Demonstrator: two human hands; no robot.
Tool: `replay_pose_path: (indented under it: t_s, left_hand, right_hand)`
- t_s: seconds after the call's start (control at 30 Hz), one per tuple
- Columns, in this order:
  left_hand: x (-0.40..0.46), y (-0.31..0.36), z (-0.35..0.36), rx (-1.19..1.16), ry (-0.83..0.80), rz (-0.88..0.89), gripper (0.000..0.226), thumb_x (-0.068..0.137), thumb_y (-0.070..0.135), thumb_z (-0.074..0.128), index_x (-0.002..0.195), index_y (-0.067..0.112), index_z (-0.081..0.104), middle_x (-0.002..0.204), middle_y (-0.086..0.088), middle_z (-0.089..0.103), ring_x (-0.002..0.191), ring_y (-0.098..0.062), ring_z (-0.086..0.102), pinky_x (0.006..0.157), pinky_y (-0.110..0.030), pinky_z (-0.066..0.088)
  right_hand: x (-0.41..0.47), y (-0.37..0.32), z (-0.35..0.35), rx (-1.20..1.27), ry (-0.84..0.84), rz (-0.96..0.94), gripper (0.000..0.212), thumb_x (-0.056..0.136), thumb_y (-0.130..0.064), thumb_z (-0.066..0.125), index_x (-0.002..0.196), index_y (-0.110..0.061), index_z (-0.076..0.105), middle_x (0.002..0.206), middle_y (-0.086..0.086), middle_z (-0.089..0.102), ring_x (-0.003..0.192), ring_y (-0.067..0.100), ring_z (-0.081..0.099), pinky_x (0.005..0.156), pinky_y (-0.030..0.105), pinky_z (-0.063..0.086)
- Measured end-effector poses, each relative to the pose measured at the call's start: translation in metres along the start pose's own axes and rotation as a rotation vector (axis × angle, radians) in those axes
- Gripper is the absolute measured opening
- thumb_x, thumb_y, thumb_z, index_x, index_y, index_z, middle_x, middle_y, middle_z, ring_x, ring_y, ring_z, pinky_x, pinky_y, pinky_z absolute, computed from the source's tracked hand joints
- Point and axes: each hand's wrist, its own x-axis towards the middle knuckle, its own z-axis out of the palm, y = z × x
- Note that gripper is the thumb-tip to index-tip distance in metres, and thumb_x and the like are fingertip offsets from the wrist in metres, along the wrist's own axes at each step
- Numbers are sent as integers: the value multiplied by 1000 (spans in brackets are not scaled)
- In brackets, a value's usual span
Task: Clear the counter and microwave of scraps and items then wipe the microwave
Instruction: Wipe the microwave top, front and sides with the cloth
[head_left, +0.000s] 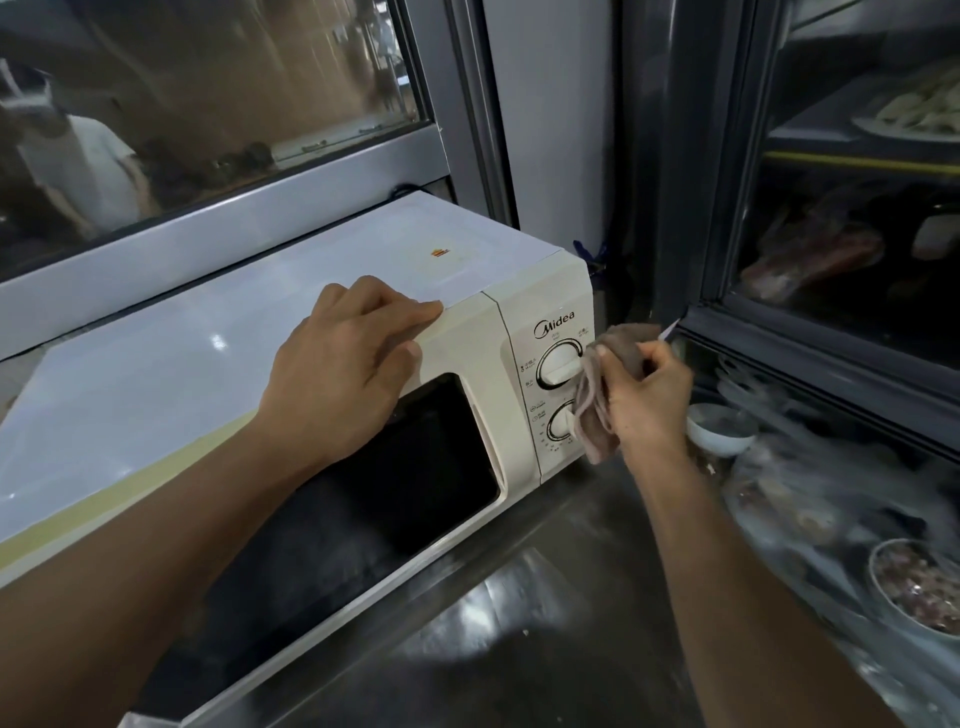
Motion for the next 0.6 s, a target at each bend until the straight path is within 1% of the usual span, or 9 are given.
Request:
replay_pose_path:
  t_s: [0.07, 0.1, 0.17, 0.2, 0.27, 0.33, 0.37, 0.47, 0.6]
  left_hand:
    - [0, 0, 0, 3, -1, -4, 44, 87, 29, 40, 127, 29, 57, 108, 14, 50, 103, -14, 42, 73, -29, 34]
    - [0, 1, 0, 4, -2, -5, 44, 87, 28, 40, 127, 29, 57, 109, 12, 52, 103, -14, 43, 73, -30, 35]
    - [0, 1, 0, 7, 0, -3, 44, 87, 28, 40, 127, 28, 57, 110, 9, 53, 104, -15, 43, 73, -31, 36]
    - [0, 1, 0, 9, 2, -4, 44, 87, 28, 39, 127, 28, 57, 111, 8, 54, 104, -15, 43, 73, -31, 37]
    - [0, 1, 0, 10, 2, -10, 44, 87, 28, 39, 127, 28, 57, 111, 7, 54, 105, -16, 43, 74, -31, 37]
    - [0, 1, 0, 15, 2, -11, 44, 87, 28, 39, 128, 28, 57, 111, 7, 54, 105, -16, 43, 74, -31, 37]
    - [0, 1, 0, 17, 0, -10, 45, 87, 28, 38, 128, 28, 57, 112, 7, 54, 105, -16, 43, 74, -31, 36]
    - [-1, 1, -1, 27, -8, -13, 45, 87, 28, 38, 129, 28, 56, 113, 8, 53, 106, -15, 42, 74, -29, 34]
    - [-1, 1, -1, 30, -12, -19, 45, 87, 29, 37, 129, 29, 56, 112, 9, 53, 106, -15, 42, 74, -30, 35]
  right_hand:
    - [-6, 10, 3, 13, 25, 44, 21, 80, -21, 71, 69, -22, 52, 83, 7, 63, 81, 21, 62, 86, 42, 54]
    - [-9, 13, 5, -19, 44, 32, 20, 80, -19, 70, 71, -18, 52, 88, 9, 61, 83, 21, 60, 88, 37, 53]
    - [-22, 11, 9, -130, 95, -77, 13, 81, -11, 68, 81, -8, 55, 100, 8, 50, 90, 20, 54, 83, 9, 43]
    - [-32, 8, 11, -172, 127, -151, 12, 82, -6, 67, 87, -2, 57, 104, 7, 44, 94, 19, 51, 78, 0, 34]
    - [-59, 3, 19, -198, 159, -276, 13, 81, 1, 64, 92, 5, 59, 110, 9, 38, 100, 12, 47, 82, -8, 23]
    - [-88, 5, 28, -187, 116, -366, 15, 80, 8, 59, 95, 5, 60, 114, 12, 40, 100, -4, 43, 87, -9, 22]
    - [-99, 7, 30, -189, 90, -403, 21, 78, 11, 56, 97, 4, 62, 116, 11, 41, 103, -5, 41, 92, -7, 24]
    - [-98, 14, 25, -211, 24, -473, 33, 74, 16, 55, 101, 0, 65, 117, 5, 43, 108, 9, 47, 97, -2, 27]
    - [-63, 10, 14, -235, 58, -416, 31, 70, 19, 55, 95, 4, 64, 109, 17, 52, 94, 15, 53, 83, -10, 24]
